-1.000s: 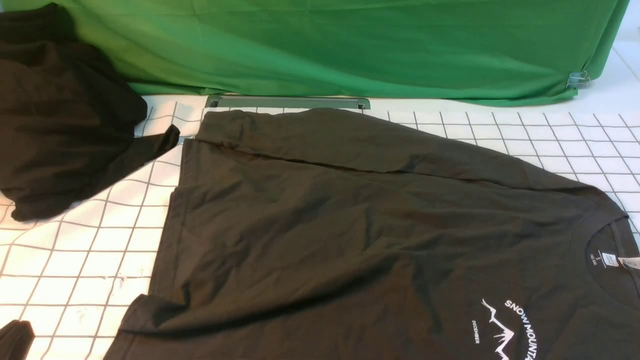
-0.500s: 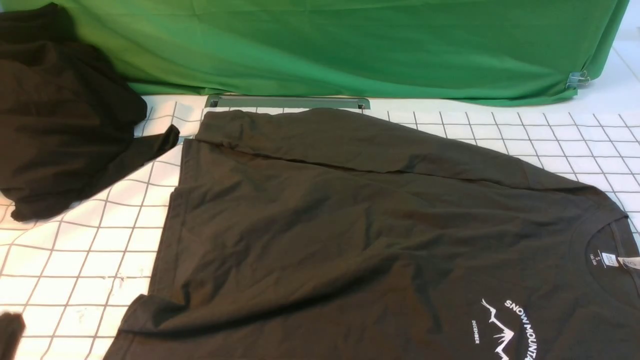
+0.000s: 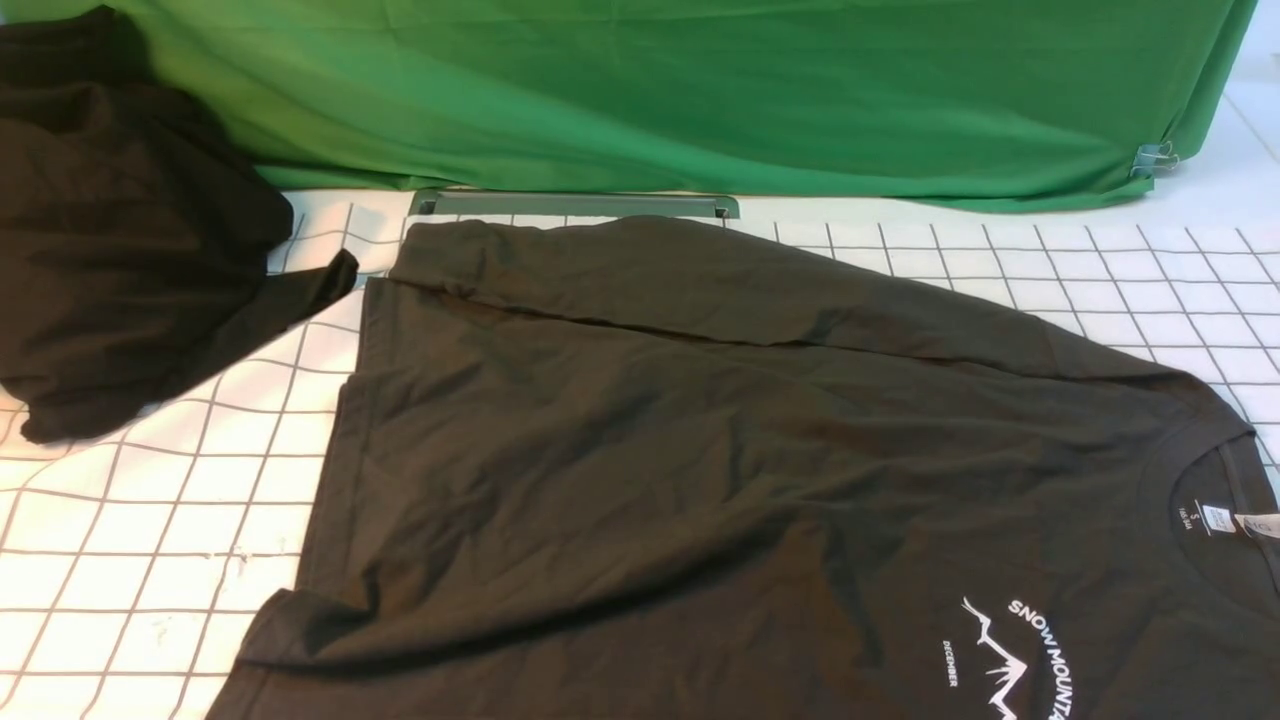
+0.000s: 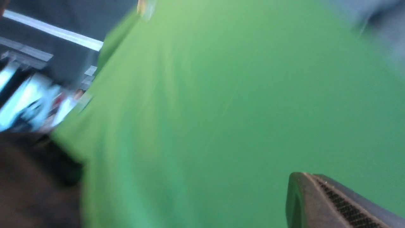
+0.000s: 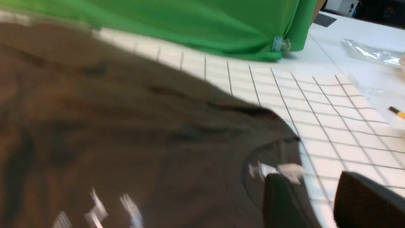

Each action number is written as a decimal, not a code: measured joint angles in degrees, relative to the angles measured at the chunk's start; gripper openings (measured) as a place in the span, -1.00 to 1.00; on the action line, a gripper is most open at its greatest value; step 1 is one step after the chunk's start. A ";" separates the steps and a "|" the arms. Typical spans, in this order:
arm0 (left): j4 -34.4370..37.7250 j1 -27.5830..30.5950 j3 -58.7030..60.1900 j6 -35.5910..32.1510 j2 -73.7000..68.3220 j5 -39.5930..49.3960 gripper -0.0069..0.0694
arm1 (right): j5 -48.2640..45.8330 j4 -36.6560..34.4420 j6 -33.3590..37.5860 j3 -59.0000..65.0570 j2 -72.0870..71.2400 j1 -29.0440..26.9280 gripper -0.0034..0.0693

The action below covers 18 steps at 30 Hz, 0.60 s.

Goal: Fold a long-sleeved shirt over a white checkered tablecloth.
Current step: 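Grasp the left edge of the dark T-shirt lying flat on the table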

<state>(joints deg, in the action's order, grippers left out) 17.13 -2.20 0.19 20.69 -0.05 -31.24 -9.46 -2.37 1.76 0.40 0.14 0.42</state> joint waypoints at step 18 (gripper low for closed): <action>-4.71 0.00 -49.13 -17.33 -47.06 89.33 -0.81 | 19.81 -9.70 -27.77 -0.43 -0.05 0.65 -0.37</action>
<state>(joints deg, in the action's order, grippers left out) 12.43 -2.20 -48.94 3.36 -47.10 58.09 10.35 -12.08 -26.00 -0.03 0.10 1.07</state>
